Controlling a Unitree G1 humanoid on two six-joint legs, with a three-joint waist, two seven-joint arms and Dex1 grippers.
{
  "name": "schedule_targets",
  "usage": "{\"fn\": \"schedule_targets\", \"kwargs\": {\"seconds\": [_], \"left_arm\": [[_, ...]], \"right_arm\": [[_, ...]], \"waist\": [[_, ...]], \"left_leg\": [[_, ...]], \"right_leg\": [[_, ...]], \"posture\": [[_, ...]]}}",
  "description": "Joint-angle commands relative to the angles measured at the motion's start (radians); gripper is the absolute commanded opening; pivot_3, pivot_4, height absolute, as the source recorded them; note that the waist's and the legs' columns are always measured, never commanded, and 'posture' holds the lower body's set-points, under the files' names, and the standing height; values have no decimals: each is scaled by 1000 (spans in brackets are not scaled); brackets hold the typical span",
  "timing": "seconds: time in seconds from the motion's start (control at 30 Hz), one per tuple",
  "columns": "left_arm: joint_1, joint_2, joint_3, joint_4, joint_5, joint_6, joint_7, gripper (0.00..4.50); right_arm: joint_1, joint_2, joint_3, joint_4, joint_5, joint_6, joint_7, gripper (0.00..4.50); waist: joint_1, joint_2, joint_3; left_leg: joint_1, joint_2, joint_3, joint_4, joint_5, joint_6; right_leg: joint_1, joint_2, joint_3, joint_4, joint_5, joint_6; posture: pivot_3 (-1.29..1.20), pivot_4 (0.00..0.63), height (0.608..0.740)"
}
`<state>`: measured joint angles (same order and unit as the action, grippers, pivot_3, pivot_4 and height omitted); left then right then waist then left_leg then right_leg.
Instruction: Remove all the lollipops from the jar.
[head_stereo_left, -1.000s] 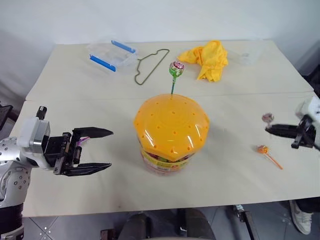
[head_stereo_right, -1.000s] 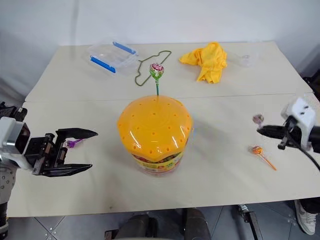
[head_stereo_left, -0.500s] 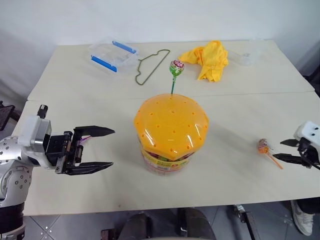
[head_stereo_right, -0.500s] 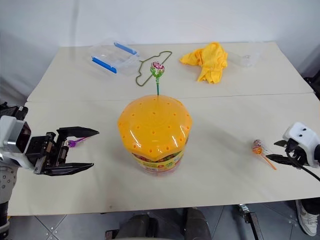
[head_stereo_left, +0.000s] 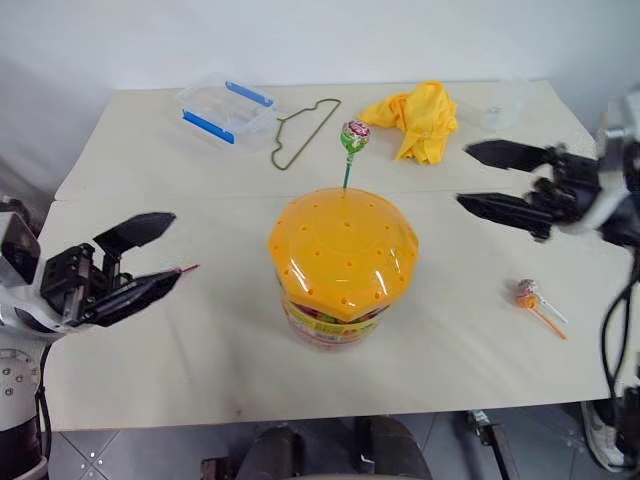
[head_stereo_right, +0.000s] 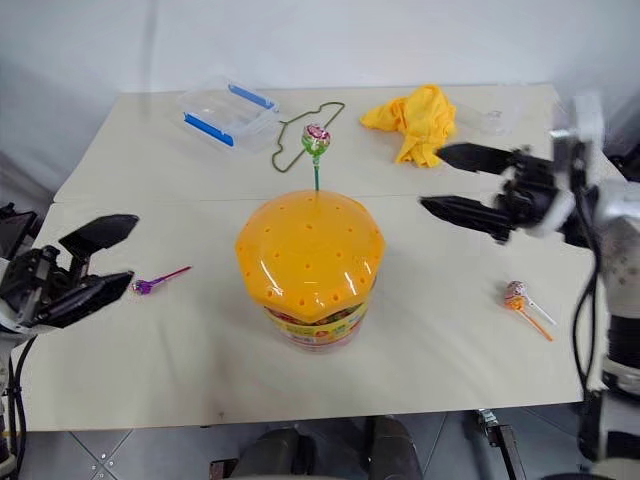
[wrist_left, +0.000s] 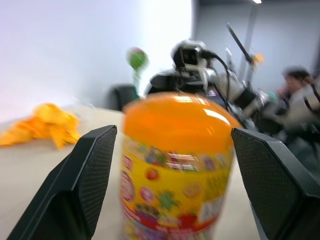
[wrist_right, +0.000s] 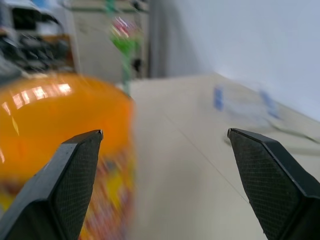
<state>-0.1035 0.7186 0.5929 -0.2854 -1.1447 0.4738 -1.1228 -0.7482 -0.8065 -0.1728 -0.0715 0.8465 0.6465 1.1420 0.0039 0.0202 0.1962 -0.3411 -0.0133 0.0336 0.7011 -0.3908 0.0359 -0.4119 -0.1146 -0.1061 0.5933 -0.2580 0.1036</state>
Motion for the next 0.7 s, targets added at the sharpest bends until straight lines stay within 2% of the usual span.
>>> {"fn": "schedule_targets", "kwargs": {"seconds": [0.03, 0.27, 0.37, 0.5, 0.7], "left_arm": [[24, 5, 36, -37, -26, 7, 2, 3879], [65, 4, 39, -66, 2, -13, -11, 3879], [79, -8, 33, -67, 18, -29, -19, 3879], [94, -18, 35, -73, 23, -40, -19, 3879], [123, -24, 45, -84, 26, -55, -20, 3879]], "right_arm": [[-87, 53, 51, -23, 11, 116, -118, 4185], [-186, 137, 91, -45, 76, 273, -163, 4185], [-220, 183, 122, -33, 58, 295, -187, 4185], [-238, 214, 136, -28, 46, 311, -198, 3319], [-245, 235, 138, -22, 34, 293, -185, 1272]], "waist": [[-5, 0, 0], [-6, 0, 0], [-8, -1, 0], [-8, -1, 0], [-8, -1, -1]], "left_leg": [[-1, 0, 0, 0, 0, 0], [-14, -1, 1, 2, 1, 1], [-14, -1, 3, 2, 1, 1], [-14, -2, 4, 4, 1, 2], [-14, -2, 4, 8, 1, 2]], "right_leg": [[0, 0, 0, 0, 0, 0], [-14, 1, -1, 3, 0, 0], [-15, 2, -3, 4, 0, 0], [-16, 2, -3, 7, 0, 1], [-15, 2, -1, 11, 0, 1]], "posture": [[0, 150, 740], [0, 150, 740], [0, 150, 740], [0, 150, 740], [0, 150, 740]]}}
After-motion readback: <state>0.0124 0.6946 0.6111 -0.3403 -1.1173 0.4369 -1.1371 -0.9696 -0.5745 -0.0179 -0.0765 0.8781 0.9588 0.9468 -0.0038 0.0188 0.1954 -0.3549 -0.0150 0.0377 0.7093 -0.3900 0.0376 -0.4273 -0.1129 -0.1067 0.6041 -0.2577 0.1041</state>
